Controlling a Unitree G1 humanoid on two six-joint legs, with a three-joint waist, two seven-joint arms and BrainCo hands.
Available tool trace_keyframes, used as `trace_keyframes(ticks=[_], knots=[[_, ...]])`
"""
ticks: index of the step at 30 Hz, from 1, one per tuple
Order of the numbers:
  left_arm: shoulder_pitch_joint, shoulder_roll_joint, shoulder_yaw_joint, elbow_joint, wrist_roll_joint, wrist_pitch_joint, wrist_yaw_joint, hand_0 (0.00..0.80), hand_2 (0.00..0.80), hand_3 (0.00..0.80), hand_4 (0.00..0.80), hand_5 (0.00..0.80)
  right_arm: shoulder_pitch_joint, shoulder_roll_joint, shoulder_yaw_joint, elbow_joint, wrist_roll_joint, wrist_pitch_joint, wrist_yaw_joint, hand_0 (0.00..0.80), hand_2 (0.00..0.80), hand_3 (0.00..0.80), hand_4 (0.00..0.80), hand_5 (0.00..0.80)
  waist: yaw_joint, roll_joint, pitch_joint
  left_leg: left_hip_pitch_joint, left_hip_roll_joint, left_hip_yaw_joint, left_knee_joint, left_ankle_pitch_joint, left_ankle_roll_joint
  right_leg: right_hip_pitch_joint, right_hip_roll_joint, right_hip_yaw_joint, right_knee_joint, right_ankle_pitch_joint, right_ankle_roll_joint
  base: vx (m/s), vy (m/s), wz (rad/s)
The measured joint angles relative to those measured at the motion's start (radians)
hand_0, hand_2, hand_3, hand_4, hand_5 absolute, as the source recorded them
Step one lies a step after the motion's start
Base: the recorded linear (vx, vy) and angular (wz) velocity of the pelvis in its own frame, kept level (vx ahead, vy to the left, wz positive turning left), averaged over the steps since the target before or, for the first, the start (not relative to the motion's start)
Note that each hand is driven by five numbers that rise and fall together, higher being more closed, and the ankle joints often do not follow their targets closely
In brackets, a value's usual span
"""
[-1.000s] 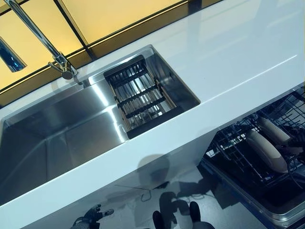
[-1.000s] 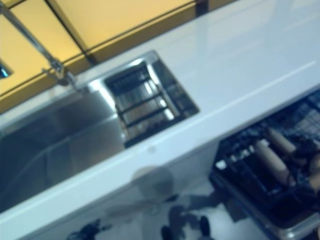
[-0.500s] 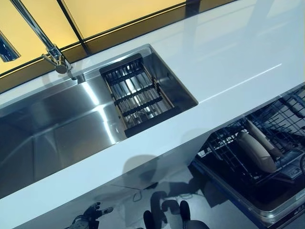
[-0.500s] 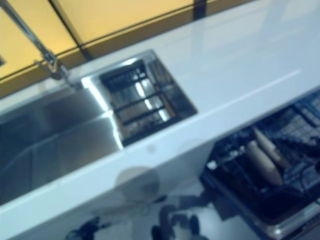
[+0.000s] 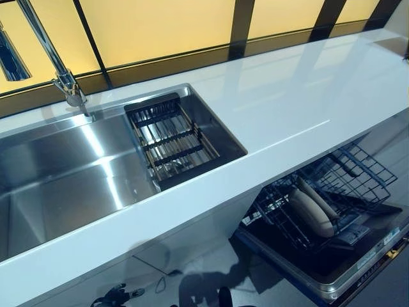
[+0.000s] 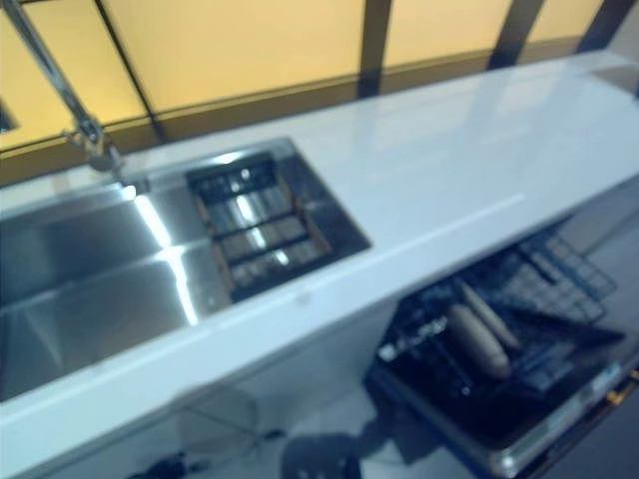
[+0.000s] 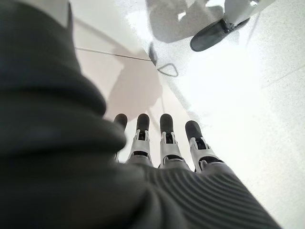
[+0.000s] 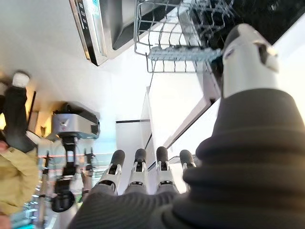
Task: Take plates into dishwasher
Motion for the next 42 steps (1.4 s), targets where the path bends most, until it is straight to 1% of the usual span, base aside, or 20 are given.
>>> trace_keyframes(ticks=[4, 9, 12, 13, 14, 15, 16, 18, 19, 21, 22, 25, 28, 32, 36, 37, 38, 39, 41, 42], knots=[[0.015, 0.003, 0.014, 0.031, 0.001, 0.039, 0.005, 0.0, 0.0, 0.0, 0.0, 0.0, 0.059, 0.0, -0.057, -0.006, 0.073, -0.005, -0.023, 0.0, 0.0, 0.0, 0.0, 0.0, -0.015, 0.004, -0.014, 0.014, 0.007, 0.011, 0.0, -0.002, -0.004, 0.01, 0.006, 0.004, 0.0, -0.001, -0.002, 0.143, -0.183, -0.06], [0.041, 0.004, 0.041, 0.07, 0.038, 0.058, 0.027, 0.0, 0.0, 0.0, 0.0, 0.0, 0.201, 0.0, -0.188, 0.016, 0.071, 0.003, -0.025, 0.0, 0.0, 0.0, 0.0, 0.0, -0.033, 0.014, -0.052, 0.004, 0.018, -0.011, 0.002, -0.005, -0.003, 0.015, 0.013, -0.024, 0.0, -0.013, -0.018, -0.051, -0.141, 0.14], [0.04, 0.0, 0.043, 0.105, 0.038, 0.056, 0.035, 0.0, 0.0, 0.0, 0.0, 0.0, 0.206, -0.001, -0.223, 0.09, 0.062, 0.024, -0.043, 0.0, 0.0, 0.0, 0.0, 0.0, -0.028, 0.027, -0.062, -0.015, 0.021, -0.004, 0.021, -0.007, -0.009, -0.013, 0.016, -0.009, 0.009, -0.013, -0.024, -0.15, 0.069, -0.1], [0.038, -0.002, 0.044, 0.115, 0.038, 0.056, 0.036, 0.0, 0.0, 0.0, 0.0, 0.0, 0.213, -0.001, -0.237, 0.115, 0.063, 0.025, -0.043, 0.0, 0.0, 0.0, 0.0, 0.0, -0.026, 0.027, -0.061, -0.029, 0.028, -0.002, 0.055, -0.02, -0.027, -0.021, 0.015, -0.005, 0.019, -0.025, -0.037, -0.214, 0.157, -0.19], [0.023, -0.004, 0.044, 0.133, 0.038, 0.056, 0.037, 0.0, 0.0, 0.0, 0.0, 0.0, 0.249, 0.005, -0.277, 0.144, 0.064, 0.02, -0.042, 0.0, 0.0, 0.0, 0.0, 0.0, -0.01, 0.014, -0.058, -0.053, 0.024, -0.012, 0.142, -0.057, -0.033, -0.026, 0.005, 0.011, 0.027, -0.022, -0.046, -0.3, 0.179, -0.45], [0.017, -0.007, 0.041, 0.138, 0.037, 0.055, 0.037, 0.0, 0.0, 0.0, 0.0, 0.0, 0.291, 0.016, -0.31, 0.17, 0.069, 0.016, -0.04, 0.0, 0.0, 0.0, 0.0, 0.0, 0.014, -0.006, -0.054, -0.081, 0.013, -0.043, 0.264, -0.103, 0.001, -0.042, -0.005, 0.042, 0.061, -0.021, -0.037, -0.363, 0.204, -0.63], [0.017, -0.015, 0.04, 0.137, 0.036, 0.055, 0.036, 0.0, 0.0, 0.0, 0.0, 0.0, 0.321, 0.022, -0.35, 0.179, 0.088, 0.014, -0.04, 0.0, 0.0, 0.0, 0.0, 0.0, 0.02, -0.004, -0.054, -0.092, 0.012, -0.09, 0.306, -0.13, 0.006, -0.064, -0.002, 0.055, 0.103, -0.034, -0.033, -0.435, 0.199, -0.61], [-0.029, -0.006, 0.04, 0.141, 0.031, 0.06, 0.037, 0.0, 0.0, 0.0, 0.0, 0.0, 0.356, 0.076, -0.403, 0.311, 0.154, -0.002, -0.055, 0.0, 0.0, 0.0, 0.0, 0.0, 0.015, -0.001, -0.041, -0.099, 0.03, -0.09, 0.274, -0.148, 0.001, -0.13, 0.01, 0.049, 0.179, -0.055, -0.029, -0.436, 0.199, -0.16], [-0.067, 0.004, 0.039, 0.144, 0.029, 0.066, 0.037, 0.0, 0.0, 0.0, 0.0, 0.0, 0.351, 0.126, -0.411, 0.383, 0.168, -0.007, -0.072, 0.0, 0.0, 0.0, 0.0, 0.0, 0.006, -0.012, -0.016, -0.096, 0.024, -0.085, 0.245, -0.146, 0.003, -0.143, 0.007, 0.031, 0.198, -0.063, -0.023, -0.354, 0.148, 0.25], [-0.117, 0.018, 0.038, 0.144, 0.012, 0.07, 0.042, 0.0, 0.0, 0.0, 0.0, 0.0, 0.349, 0.216, -0.394, 0.428, 0.184, 0.0, -0.101, 0.0, 0.0, 0.0, 0.0, 0.0, -0.013, -0.027, 0.007, -0.099, 0.015, -0.088, 0.2, -0.139, -0.015, -0.18, 0.004, 0.023, 0.22, -0.061, -0.013, -0.31, 0.13, 0.17], [-0.143, 0.022, 0.038, 0.143, -0.014, 0.07, 0.048, 0.0, 0.0, 0.0, 0.0, 0.0, 0.334, 0.279, -0.376, 0.438, 0.226, 0.003, -0.126, 0.0, 0.0, 0.0, 0.0, 0.0, -0.013, -0.043, 0.037, -0.1, -0.003, -0.086, 0.196, -0.127, -0.004, -0.193, -0.012, 0.027, 0.223, -0.047, 0.002, -0.339, 0.158, -0.18], [-0.134, 0.014, 0.041, 0.154, -0.045, 0.066, 0.069, 0.0, 0.0, 0.0, 0.0, 0.0, 0.311, 0.313, -0.373, 0.444, 0.289, 0.02, -0.14, 0.0, 0.0, 0.0, 0.0, 0.0, -0.011, -0.018, 0.062, -0.094, -0.038, -0.087, 0.183, -0.121, 0.027, -0.166, -0.046, 0.028, 0.166, -0.012, 0.035, -0.314, 0.149, -0.09], [-0.102, 0.033, 0.056, 0.177, -0.046, 0.049, 0.088, 0.0, 0.0, 0.0, 0.0, 0.0, 0.271, 0.323, -0.306, 0.457, 0.31, 0.041, -0.128, 0.0, 0.0, 0.0, 0.0, 0.0, -0.004, -0.003, 0.071, -0.095, -0.053, -0.091, 0.199, -0.129, 0.047, -0.155, -0.062, 0.028, 0.154, -0.002, 0.044, -0.318, 0.096, 0.07], [-0.108, 0.086, 0.07, 0.174, -0.042, 0.048, 0.084, 0.0, 0.0, 0.0, 0.0, 0.0, 0.252, 0.334, -0.268, 0.518, 0.309, 0.064, -0.101, 0.0, 0.0, 0.0, 0.0, 0.0, 0.04, 0.001, 0.073, -0.146, -0.042, -0.101, 0.317, -0.176, 0.05, -0.147, -0.06, 0.007, 0.169, 0.004, 0.043, -0.281, 0.141, 0.16], [-0.115, 0.105, 0.061, 0.121, -0.039, 0.049, 0.082, 0.0, 0.0, 0.0, 0.0, 0.0, 0.252, 0.346, -0.269, 0.519, 0.31, 0.065, -0.084, 0.0, 0.0, 0.0, 0.0, 0.0, 0.054, -0.022, 0.083, -0.124, -0.042, -0.104, 0.374, -0.206, 0.056, -0.091, -0.065, -0.008, 0.154, 0.012, 0.056, -0.261, 0.079, 0.09], [-0.108, 0.118, 0.062, 0.11, -0.037, 0.05, 0.079, 0.0, 0.0, 0.0, 0.0, 0.0, 0.252, 0.355, -0.269, 0.514, 0.309, 0.064, -0.075, 0.0, 0.0, 0.0, 0.0, 0.0, 0.062, -0.035, 0.087, -0.112, -0.045, -0.089, 0.372, -0.207, 0.057, -0.085, -0.065, -0.015, 0.132, 0.041, 0.056, -0.269, 0.043, -0.59], [-0.097, 0.139, 0.064, 0.1, -0.035, 0.057, 0.078, 0.0, 0.0, 0.0, 0.0, 0.0, 0.24, 0.371, -0.269, 0.51, 0.309, 0.061, -0.062, 0.0, 0.0, 0.0, 0.0, 0.0, 0.085, -0.045, 0.09, -0.102, -0.035, -0.052, 0.36, -0.213, 0.065, -0.086, -0.061, -0.063, 0.102, 0.093, 0.059, -0.271, 0.042, -0.88], [-0.092, 0.159, 0.068, 0.101, -0.033, 0.073, 0.075, 0.0, 0.0, 0.0, 0.0, 0.0, 0.219, 0.386, -0.268, 0.512, 0.308, 0.061, -0.052, 0.0, 0.0, 0.0, 0.0, 0.0, 0.086, -0.054, 0.102, -0.109, -0.02, -0.028, 0.36, -0.211, 0.071, -0.091, -0.054, -0.098, 0.081, 0.149, 0.072, -0.247, 0.016, -0.83], [-0.097, 0.162, 0.07, 0.114, -0.033, 0.099, 0.06, 0.0, 0.0, 0.0, 0.0, 0.0, 0.197, 0.4, -0.267, 0.53, 0.307, 0.067, -0.046, 0.0, 0.0, 0.0, 0.0, 0.0, 0.066, -0.025, 0.12, -0.13, 0.014, -0.031, 0.358, -0.2, 0.094, -0.109, -0.041, -0.095, 0.08, 0.238, 0.147, -0.2, -0.036, -0.18], [-0.096, 0.163, 0.072, 0.114, -0.033, 0.102, 0.053, 0.0, 0.0, 0.0, 0.0, 0.0, 0.211, 0.413, -0.254, 0.528, 0.298, 0.085, -0.048, 0.0, 0.0, 0.0, 0.0, 0.0, 0.069, -0.007, 0.123, -0.129, 0.029, -0.022, 0.335, -0.18, 0.098, -0.157, -0.048, -0.101, 0.243, 0.148, 0.109, -0.248, -0.108, -0.03]])
